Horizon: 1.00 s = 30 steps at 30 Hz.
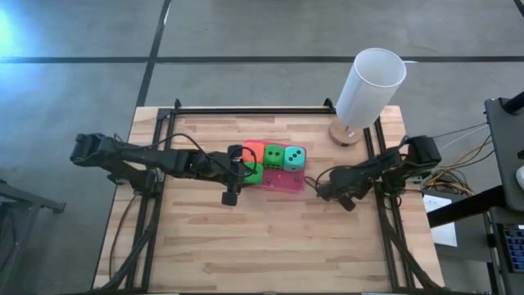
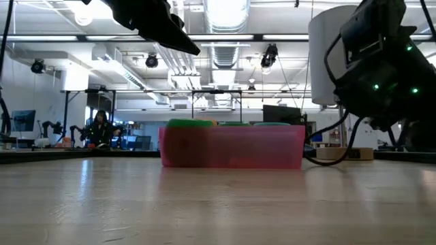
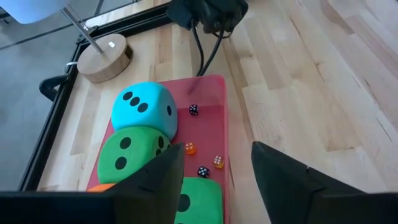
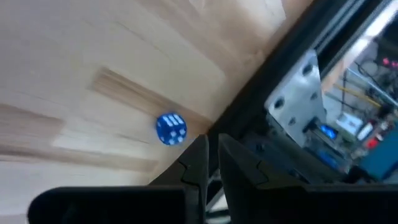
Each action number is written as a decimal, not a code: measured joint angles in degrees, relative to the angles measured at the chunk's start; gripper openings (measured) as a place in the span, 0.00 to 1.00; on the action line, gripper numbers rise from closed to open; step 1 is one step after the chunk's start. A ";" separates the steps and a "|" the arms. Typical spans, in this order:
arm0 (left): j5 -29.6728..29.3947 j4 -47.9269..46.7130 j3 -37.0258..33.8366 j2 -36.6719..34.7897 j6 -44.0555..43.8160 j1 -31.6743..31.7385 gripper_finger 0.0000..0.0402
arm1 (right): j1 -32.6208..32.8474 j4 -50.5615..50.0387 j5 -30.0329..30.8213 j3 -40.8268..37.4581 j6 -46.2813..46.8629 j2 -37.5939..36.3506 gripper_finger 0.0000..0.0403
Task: Pick & Place Dice
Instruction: Put the small blue die into the pink bin
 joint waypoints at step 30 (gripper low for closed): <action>0.02 0.02 0.01 0.00 -0.09 0.00 0.48 | -0.07 6.53 -2.51 0.43 -5.94 4.18 0.08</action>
